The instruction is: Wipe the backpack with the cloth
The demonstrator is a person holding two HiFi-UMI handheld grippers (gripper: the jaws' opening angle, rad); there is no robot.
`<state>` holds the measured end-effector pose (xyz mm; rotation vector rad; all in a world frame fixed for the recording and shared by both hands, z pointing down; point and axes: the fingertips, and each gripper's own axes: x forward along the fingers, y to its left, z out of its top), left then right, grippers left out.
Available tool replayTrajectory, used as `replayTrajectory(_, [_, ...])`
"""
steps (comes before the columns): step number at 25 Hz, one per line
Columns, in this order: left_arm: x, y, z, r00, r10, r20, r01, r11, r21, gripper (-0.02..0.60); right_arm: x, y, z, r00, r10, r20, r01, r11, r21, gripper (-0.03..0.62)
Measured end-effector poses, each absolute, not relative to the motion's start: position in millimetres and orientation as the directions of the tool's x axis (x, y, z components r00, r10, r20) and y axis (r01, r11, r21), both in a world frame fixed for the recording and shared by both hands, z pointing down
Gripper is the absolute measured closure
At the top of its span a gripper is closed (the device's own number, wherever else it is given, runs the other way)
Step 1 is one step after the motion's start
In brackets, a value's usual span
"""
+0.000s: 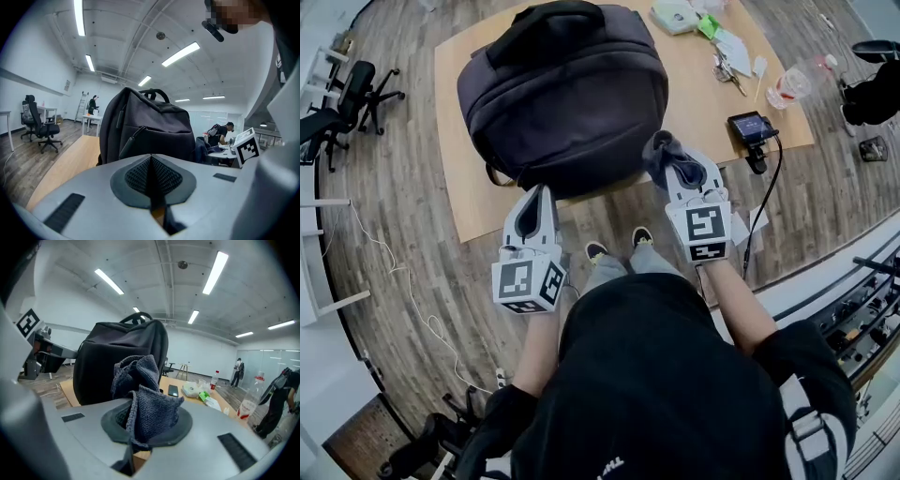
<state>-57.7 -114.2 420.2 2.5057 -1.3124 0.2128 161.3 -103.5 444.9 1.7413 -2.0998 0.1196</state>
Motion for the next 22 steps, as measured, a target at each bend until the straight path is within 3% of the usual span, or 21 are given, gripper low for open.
replayTrajectory(17, [-122,-100,426,0.429,-0.857,0.287,-0.902,-0.386,0.195,0.565,107,-105,465,-0.202,-0.887,0.416,-0.955,0.272,0.116,0.554])
replayTrajectory(22, [-140,-89,427,0.384,-0.877,0.288,-0.921,-0.34,0.192,0.565,66,-105,464,-0.297,-0.859,0.417,-0.932,0.355,0.069,0.554])
